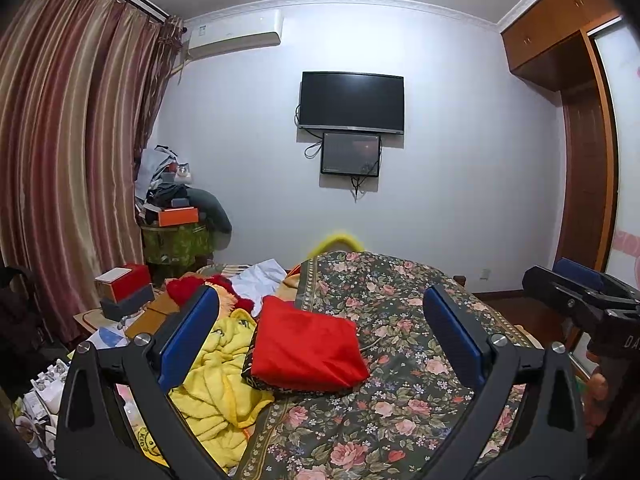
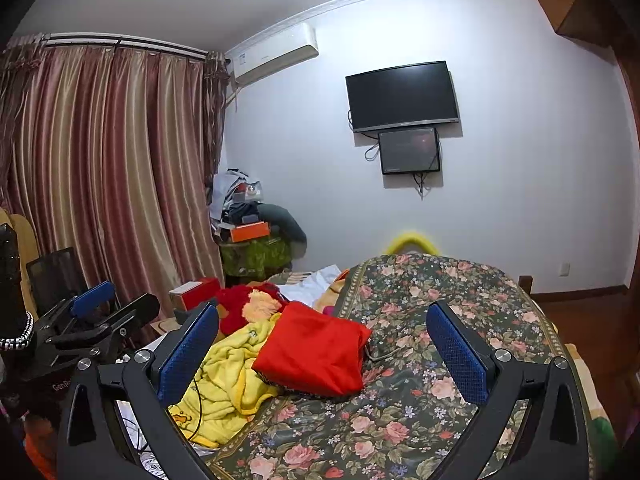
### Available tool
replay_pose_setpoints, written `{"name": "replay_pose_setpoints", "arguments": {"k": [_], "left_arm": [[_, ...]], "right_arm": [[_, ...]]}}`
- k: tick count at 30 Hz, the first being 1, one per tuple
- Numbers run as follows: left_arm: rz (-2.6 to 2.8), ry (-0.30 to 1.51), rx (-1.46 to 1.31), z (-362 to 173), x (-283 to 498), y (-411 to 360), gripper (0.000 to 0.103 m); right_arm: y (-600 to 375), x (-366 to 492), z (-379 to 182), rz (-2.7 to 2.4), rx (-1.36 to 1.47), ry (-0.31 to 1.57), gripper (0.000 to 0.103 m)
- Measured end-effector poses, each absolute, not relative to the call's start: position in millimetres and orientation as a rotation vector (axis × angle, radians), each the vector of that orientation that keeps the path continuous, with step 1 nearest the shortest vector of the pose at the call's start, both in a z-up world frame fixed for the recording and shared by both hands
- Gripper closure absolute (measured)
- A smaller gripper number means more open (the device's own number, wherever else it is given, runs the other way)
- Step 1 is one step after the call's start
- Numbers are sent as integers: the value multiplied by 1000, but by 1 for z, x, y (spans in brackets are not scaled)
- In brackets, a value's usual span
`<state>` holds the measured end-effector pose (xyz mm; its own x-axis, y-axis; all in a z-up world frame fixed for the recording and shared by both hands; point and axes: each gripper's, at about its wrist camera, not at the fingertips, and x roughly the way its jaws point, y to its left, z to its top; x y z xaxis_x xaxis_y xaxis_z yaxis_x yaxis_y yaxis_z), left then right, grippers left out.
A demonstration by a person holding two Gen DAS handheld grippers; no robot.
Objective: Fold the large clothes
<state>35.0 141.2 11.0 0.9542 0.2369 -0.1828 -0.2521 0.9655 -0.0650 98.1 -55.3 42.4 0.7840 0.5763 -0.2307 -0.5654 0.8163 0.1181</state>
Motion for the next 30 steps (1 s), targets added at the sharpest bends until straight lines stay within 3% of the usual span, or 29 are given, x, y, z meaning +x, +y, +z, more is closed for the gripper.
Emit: {"name": "replay_pose_setpoints", "arguments": {"k": [30], "left_arm": [[181,190,-94,11,38,150,0]], "right_arm": [[-56,100,40,624,41,271,0]]}}
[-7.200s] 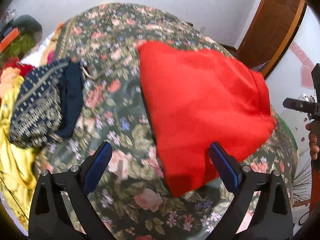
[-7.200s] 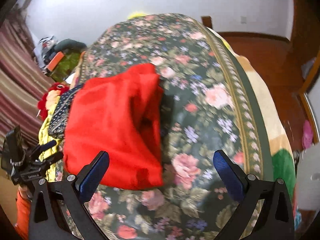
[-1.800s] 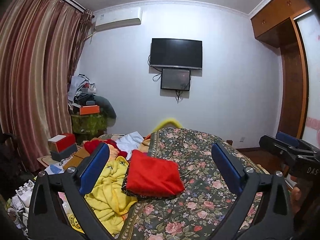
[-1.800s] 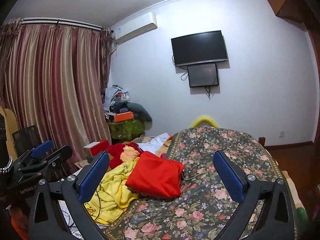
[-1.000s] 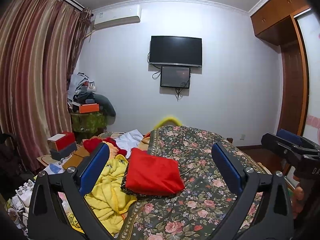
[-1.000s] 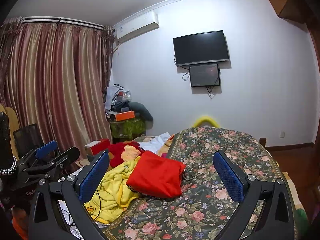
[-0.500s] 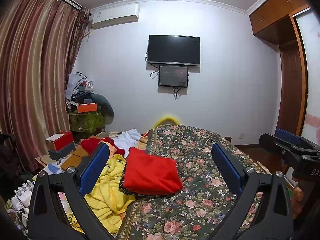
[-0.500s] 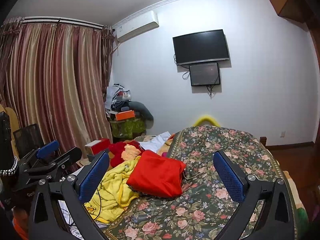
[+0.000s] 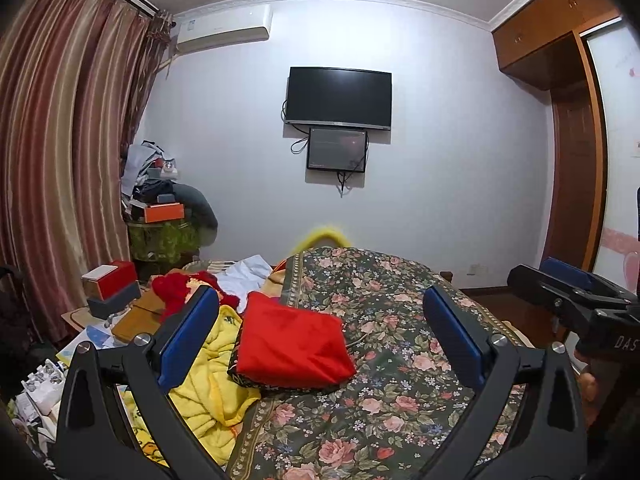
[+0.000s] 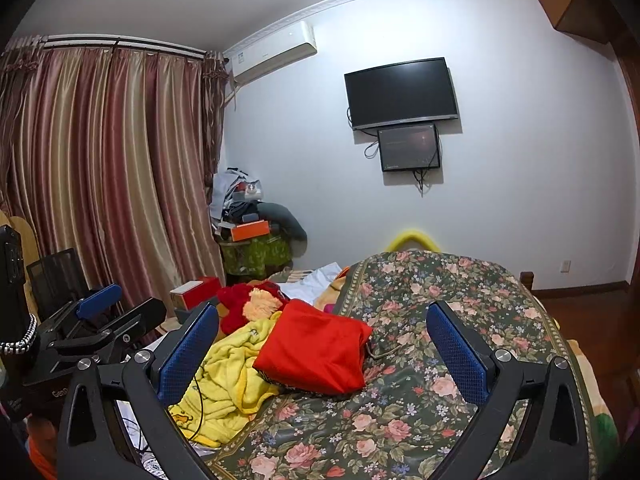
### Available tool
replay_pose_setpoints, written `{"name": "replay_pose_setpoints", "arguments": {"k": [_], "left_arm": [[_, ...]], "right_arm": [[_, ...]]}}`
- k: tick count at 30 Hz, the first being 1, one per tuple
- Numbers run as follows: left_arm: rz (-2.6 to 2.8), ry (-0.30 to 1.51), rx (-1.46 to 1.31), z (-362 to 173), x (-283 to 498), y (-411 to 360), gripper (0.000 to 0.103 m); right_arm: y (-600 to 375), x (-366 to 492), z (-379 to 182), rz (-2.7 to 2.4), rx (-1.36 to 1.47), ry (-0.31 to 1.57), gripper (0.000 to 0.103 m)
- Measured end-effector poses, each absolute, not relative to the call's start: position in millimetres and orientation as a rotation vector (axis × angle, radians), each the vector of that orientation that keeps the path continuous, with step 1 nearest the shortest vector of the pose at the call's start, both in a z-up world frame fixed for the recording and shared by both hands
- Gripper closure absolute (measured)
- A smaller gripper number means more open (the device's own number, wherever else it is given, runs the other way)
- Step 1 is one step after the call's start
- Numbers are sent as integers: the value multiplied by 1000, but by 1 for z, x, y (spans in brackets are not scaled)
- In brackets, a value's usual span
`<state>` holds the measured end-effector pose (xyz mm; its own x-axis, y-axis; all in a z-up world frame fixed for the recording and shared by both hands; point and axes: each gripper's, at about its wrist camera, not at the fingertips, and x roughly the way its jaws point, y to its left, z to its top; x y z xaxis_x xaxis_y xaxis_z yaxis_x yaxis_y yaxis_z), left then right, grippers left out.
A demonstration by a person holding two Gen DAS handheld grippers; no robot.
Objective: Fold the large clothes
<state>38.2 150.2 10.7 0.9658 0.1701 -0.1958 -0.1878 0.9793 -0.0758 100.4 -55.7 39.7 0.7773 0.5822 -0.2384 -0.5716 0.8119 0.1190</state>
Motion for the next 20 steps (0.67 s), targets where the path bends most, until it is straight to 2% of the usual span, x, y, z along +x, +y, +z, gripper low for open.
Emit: {"name": "replay_pose_setpoints", "arguments": {"k": [20], "left_arm": [[179,228,-106,0,51,160,0]], "right_arm": [[-45,107,27,611,40,300,0]]}}
